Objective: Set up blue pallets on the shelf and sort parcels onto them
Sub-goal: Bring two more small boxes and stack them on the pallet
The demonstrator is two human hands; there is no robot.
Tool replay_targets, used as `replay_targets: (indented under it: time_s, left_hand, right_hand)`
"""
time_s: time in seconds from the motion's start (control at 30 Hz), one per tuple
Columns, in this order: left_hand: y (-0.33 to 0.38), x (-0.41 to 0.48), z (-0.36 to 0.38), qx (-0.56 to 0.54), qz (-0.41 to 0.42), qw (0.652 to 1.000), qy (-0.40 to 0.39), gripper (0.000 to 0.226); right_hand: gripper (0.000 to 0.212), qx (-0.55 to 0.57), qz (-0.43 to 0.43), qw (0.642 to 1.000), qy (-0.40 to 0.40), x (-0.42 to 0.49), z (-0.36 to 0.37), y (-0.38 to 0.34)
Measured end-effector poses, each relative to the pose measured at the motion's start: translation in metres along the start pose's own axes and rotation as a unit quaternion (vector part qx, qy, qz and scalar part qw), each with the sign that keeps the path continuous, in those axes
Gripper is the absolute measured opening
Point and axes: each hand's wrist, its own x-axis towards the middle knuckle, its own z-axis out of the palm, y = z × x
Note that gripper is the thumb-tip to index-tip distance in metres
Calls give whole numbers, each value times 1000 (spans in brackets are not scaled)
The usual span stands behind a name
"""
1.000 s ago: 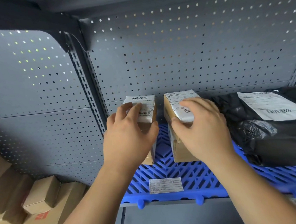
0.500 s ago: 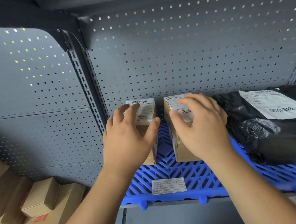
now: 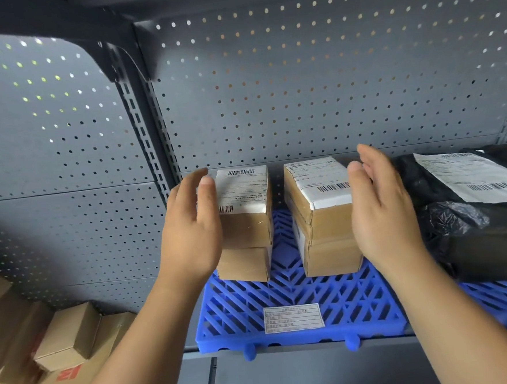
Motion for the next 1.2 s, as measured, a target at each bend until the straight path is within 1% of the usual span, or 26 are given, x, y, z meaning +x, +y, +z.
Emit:
replay_targets:
  time_s: [0.07, 0.13, 0.27, 0.4, 0.53, 0.63, 0.8, 1.0, 1.1, 1.2]
  left_hand:
    - [-7, 2, 0, -47, -40, 998, -4, 56]
    - [-14, 2, 1, -95, -82, 992, -7, 55]
    - [-28, 0, 5, -214, -160, 963, -29, 55]
    - [-44, 0, 9, -272, -211, 935, -79, 59]
    - [-52, -3, 16, -316, -205, 916, -141, 68]
    - [-55, -5, 21, -331, -209, 908, -150, 68]
    - [-57, -8, 25, -341, -220, 896, -179, 68]
    - [-57, -12, 31, -321, -217, 903, -189, 69]
    - [-60, -14, 31, -307, -227, 907, -177, 63]
    - [-60, -16, 31, -309, -235, 904, -179, 60]
  right_hand:
    - [52, 25, 22, 999, -1, -1, 1, 6]
    - [59, 42, 41, 998, 5, -2, 2, 12]
    - [73, 117, 101, 988, 21, 0, 4, 27]
    - [68, 224, 195, 955, 19, -1, 8, 41]
    - [64, 303, 240, 922, -24, -6, 11, 51]
    - [67, 332, 257, 906, -49, -8, 12, 55]
    - [66, 345, 268, 898, -60, -8, 13, 58]
    - [65, 339, 274, 897, -79, -12, 15, 59]
    - [64, 346, 273, 893, -91, -15, 19, 60]
    - [61, 344, 278, 893, -82, -18, 22, 60]
